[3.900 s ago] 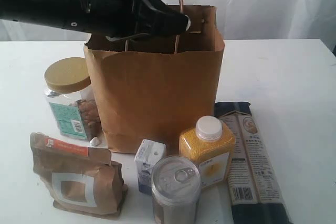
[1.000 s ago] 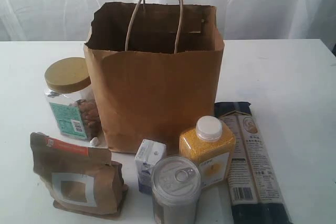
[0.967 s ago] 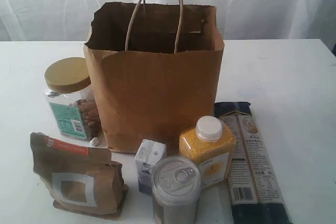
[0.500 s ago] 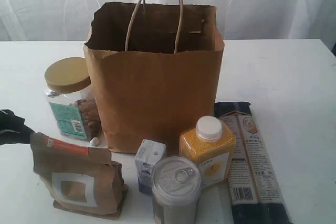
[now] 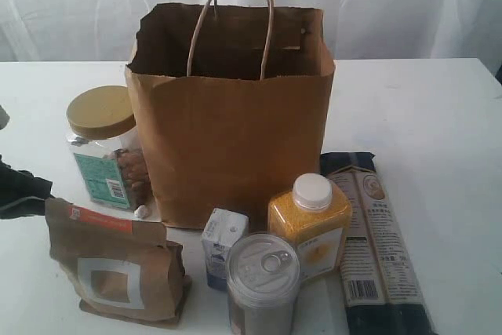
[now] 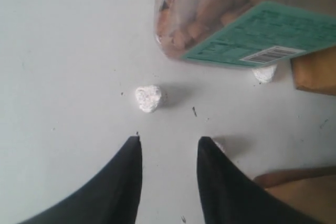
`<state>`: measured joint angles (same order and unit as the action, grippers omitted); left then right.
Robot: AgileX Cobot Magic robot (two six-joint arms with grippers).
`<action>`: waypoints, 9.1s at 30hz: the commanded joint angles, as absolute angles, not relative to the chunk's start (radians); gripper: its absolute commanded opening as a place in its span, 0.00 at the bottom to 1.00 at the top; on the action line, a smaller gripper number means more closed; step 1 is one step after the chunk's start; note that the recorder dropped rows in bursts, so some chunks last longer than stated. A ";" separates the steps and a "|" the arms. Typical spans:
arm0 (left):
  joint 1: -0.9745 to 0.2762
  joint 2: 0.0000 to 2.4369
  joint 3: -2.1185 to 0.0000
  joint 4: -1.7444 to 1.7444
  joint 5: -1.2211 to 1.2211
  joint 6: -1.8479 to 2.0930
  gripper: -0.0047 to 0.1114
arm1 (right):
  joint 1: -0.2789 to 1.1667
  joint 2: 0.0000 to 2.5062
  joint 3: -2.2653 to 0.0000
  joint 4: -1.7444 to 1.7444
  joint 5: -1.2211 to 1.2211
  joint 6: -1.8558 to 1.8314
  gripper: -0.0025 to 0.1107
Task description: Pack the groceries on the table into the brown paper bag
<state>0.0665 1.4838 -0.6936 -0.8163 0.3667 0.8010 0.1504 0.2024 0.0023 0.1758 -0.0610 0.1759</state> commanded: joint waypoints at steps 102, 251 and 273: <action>-0.262 1.238 -1.202 -0.824 0.618 0.813 0.04 | 0.147 0.200 0.000 0.165 -0.070 0.172 0.02; -0.383 1.456 -1.409 -1.099 0.734 1.285 0.52 | 0.210 1.374 -1.293 1.274 0.840 -1.491 0.02; -0.383 1.456 -1.409 -1.123 0.728 1.363 0.52 | 0.210 1.435 -1.231 1.502 0.982 -1.776 0.27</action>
<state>-0.3808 1.4615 -1.4043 -1.0819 0.7201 1.3444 0.2093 1.4211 -1.2348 1.4642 0.9863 -1.7602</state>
